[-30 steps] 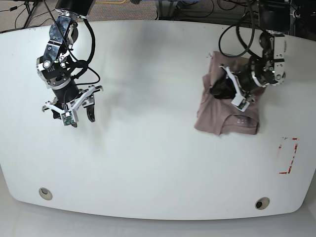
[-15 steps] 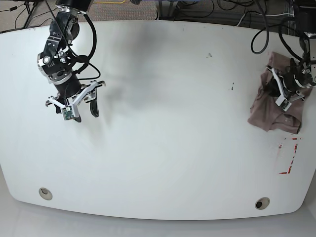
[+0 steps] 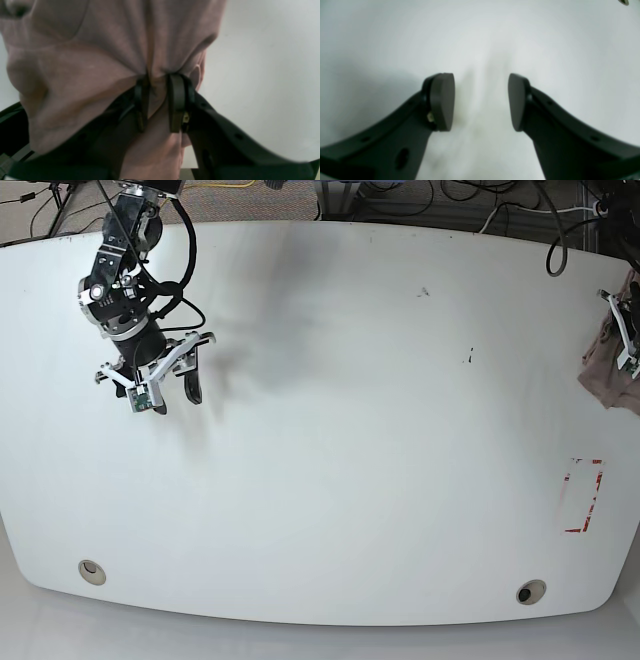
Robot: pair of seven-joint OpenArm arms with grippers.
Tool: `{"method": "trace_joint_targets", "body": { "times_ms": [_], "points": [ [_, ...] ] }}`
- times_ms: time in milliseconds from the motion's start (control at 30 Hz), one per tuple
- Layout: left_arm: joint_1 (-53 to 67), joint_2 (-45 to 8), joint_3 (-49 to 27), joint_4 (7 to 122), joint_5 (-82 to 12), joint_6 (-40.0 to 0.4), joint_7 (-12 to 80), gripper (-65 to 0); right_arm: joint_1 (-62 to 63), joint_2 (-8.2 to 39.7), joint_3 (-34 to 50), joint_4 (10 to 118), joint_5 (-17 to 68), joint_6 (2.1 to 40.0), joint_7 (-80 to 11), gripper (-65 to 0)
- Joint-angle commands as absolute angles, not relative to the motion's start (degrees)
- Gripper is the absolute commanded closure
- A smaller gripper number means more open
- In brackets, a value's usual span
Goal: Layout the t-shirt on the table in an organized manner, then fold the t-shirt properly
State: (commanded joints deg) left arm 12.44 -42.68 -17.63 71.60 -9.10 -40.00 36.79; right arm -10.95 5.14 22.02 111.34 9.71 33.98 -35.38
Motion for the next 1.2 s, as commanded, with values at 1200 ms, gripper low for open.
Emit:
{"method": "trace_joint_targets", "body": {
  "times_ms": [1200],
  "points": [
    [9.5,-4.4,-27.6,103.3,7.0,-40.0,14.1,-12.5,-9.8,2.3,15.2,110.2,-11.7,33.3,-21.9,-31.9]
  ]
}}
